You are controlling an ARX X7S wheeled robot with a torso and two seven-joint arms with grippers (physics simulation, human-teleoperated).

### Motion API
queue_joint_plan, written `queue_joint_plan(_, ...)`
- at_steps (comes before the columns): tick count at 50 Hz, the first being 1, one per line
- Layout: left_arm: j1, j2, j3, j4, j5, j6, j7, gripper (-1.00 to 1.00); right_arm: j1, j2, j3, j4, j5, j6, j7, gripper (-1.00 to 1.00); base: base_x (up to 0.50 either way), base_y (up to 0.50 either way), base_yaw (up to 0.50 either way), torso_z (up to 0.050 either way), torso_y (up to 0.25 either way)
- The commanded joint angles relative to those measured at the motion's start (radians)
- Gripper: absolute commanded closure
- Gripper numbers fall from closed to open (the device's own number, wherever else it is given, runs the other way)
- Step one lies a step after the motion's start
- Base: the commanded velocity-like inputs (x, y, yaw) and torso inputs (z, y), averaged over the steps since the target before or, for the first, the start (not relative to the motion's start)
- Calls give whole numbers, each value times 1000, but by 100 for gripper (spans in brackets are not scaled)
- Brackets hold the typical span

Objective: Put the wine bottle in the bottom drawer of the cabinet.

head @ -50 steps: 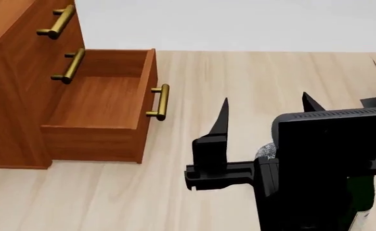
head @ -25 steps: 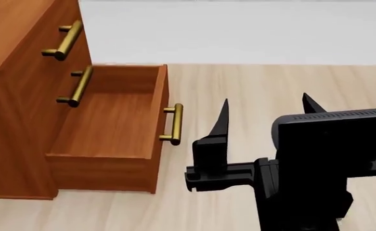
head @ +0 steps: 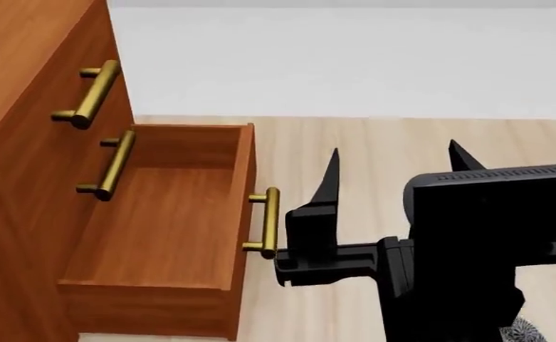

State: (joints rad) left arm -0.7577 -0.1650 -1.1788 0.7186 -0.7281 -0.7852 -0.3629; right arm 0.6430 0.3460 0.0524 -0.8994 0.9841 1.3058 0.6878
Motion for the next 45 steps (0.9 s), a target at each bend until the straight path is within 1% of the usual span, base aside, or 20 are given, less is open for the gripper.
queue_joint_plan(1,3,-3,5,-3,-4,-1,-7,-100,-4,11,-1,4,12,-12,7,-100,258,66,0,0,0)
queue_joint_plan(24,10,-12,5,-8,-27,-16,-24,-100,-16,25,-3,7,32,-32,26,-100,260,43,0,0,0)
queue_joint_plan(30,13,-12,8,-11,-25,-12,-24,-100,-26,23,30,-18,75,-22,55,-100,262,21,0,0,0)
queue_joint_plan(34,18,-12,11,-8,-31,-14,-23,-100,-59,24,103,-67,175,-4,107,-100,0,0,0,0,0)
queue_joint_plan(37,18,-13,17,-13,-27,-12,-23,-100,-76,20,206,-91,341,-23,196,-100,0,0,0,0,0)
queue_joint_plan(38,20,-12,17,-13,-25,-8,-21,-100,-87,19,250,-93,422,-57,230,-100,0,0,0,0,0)
queue_joint_plan(41,18,-14,17,-9,-31,-15,-28,-100,-87,57,270,-121,499,-63,302,-100,0,0,0,0,0)
queue_joint_plan(45,22,-13,23,-15,-25,-8,-23,-100,-103,98,304,-140,622,-112,381,-100,0,0,0,0,0)
